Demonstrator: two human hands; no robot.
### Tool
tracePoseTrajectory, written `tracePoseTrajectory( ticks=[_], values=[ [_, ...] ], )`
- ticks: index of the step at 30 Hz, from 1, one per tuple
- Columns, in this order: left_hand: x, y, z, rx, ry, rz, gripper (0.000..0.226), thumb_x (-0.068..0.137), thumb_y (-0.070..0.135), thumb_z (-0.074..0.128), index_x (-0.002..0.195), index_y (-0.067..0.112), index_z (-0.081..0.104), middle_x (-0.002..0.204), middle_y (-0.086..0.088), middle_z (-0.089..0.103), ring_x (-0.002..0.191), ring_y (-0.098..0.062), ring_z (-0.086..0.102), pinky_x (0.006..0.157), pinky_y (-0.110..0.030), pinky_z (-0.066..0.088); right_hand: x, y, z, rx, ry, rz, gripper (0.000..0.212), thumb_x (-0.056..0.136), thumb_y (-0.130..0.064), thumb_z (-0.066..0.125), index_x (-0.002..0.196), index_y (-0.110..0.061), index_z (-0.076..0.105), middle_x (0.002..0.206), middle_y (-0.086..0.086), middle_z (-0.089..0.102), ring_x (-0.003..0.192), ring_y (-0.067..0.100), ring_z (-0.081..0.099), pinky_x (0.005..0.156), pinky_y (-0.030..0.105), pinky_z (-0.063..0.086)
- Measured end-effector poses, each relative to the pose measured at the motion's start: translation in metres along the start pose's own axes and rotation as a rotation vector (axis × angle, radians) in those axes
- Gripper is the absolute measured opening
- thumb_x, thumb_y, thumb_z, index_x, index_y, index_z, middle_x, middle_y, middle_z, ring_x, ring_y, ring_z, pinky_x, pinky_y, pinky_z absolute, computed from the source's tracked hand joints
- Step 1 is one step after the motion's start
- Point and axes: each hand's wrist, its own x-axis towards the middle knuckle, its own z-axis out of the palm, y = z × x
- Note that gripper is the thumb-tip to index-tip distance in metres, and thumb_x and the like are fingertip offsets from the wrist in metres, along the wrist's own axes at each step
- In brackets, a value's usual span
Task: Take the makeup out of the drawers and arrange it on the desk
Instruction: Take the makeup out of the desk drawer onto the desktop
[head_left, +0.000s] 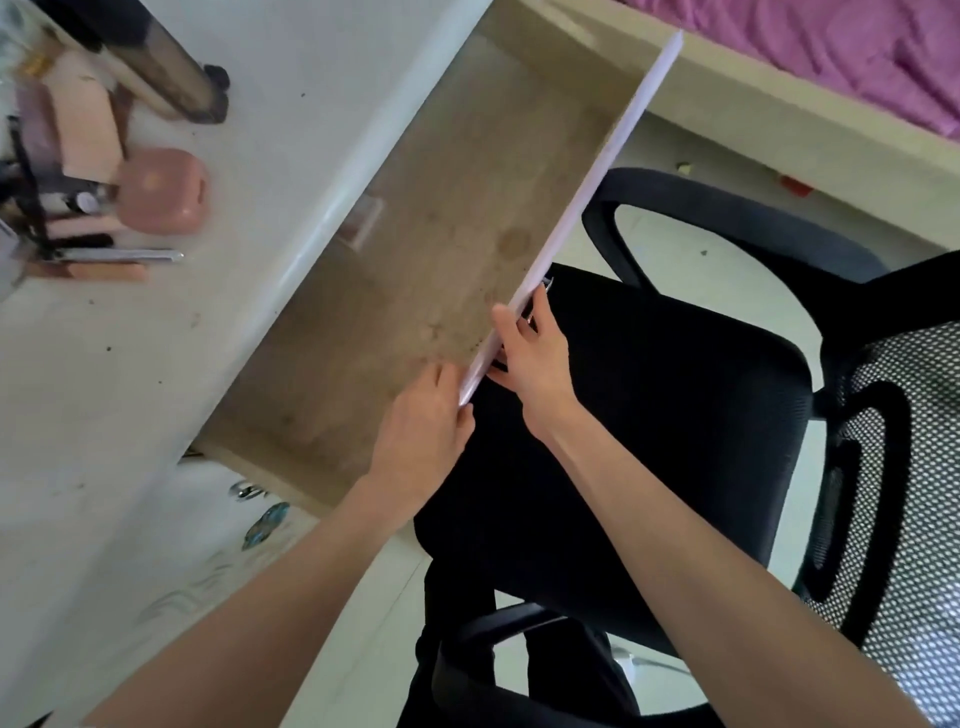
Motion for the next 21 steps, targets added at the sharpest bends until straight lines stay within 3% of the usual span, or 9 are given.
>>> tracePoseTrajectory(
  ticks=[4, 7, 10, 14, 18, 21],
  values=[
    [0.001, -0.002, 0.012, -0.058, -0.037, 0.058, 0.02, 0.087, 0.006, 0.055, 0.106, 0.006, 0.059, 0.086, -0.008, 0.056, 0.066, -0.018, 0.045, 0.06, -0.025, 0.032, 0.013, 0.007, -0.009, 0.051, 0.01, 0.09, 0.065, 0.091, -0.021, 0.058, 0.147, -0.029, 0.025, 0.111, 0.009, 0.066, 0.098, 0.019, 0.065, 0.083, 0.035, 0.056],
    [0.008, -0.014, 0.017, -0.214, -0.041, 0.056, 0.027, 0.09, 0.012, 0.052, 0.116, 0.011, 0.059, 0.101, -0.008, 0.06, 0.086, -0.024, 0.057, 0.074, -0.031, 0.044, 0.02, 0.015, -0.013, 0.068, 0.013, 0.113, 0.06, 0.09, -0.02, 0.059, 0.143, -0.03, 0.033, 0.113, 0.008, 0.066, 0.098, 0.018, 0.066, 0.075, 0.029, 0.058],
    [0.035, -0.04, 0.023, -0.161, 0.014, -0.019, 0.036, 0.092, 0.013, 0.045, 0.128, 0.006, 0.048, 0.123, -0.015, 0.053, 0.111, -0.029, 0.05, 0.093, -0.032, 0.036, 0.026, 0.018, -0.015, 0.088, 0.011, 0.116, 0.053, 0.092, -0.02, 0.057, 0.14, -0.029, 0.036, 0.105, 0.004, 0.068, 0.091, 0.015, 0.067, 0.064, 0.023, 0.057],
    [0.092, -0.076, 0.026, 0.138, -0.036, -0.152, 0.062, 0.087, 0.017, 0.039, 0.144, 0.001, 0.019, 0.15, -0.02, 0.02, 0.137, -0.036, 0.02, 0.108, -0.048, 0.023, 0.036, 0.019, -0.018, -0.018, 0.0, 0.092, 0.025, 0.094, -0.019, 0.051, 0.119, -0.02, 0.053, 0.091, 0.009, 0.067, 0.086, 0.022, 0.068, 0.071, 0.034, 0.059],
    [0.132, -0.089, 0.04, 0.283, -0.171, -0.084, 0.068, 0.089, 0.013, 0.04, 0.147, 0.006, 0.004, 0.155, -0.012, -0.006, 0.142, -0.029, -0.008, 0.113, -0.049, 0.005, 0.038, 0.021, -0.02, 0.016, -0.02, 0.097, 0.024, 0.094, -0.018, 0.052, 0.119, -0.021, 0.054, 0.09, 0.007, 0.067, 0.088, 0.021, 0.068, 0.068, 0.031, 0.059],
    [0.14, -0.082, 0.053, 0.321, -0.156, -0.066, 0.067, 0.092, 0.022, 0.04, 0.147, 0.008, 0.004, 0.155, -0.011, -0.007, 0.142, -0.03, -0.004, 0.113, -0.049, 0.007, 0.039, 0.023, -0.02, 0.033, -0.03, 0.095, 0.026, 0.094, -0.017, 0.052, 0.12, -0.022, 0.054, 0.088, 0.005, 0.068, 0.088, 0.021, 0.068, 0.069, 0.031, 0.059]
  ],
)
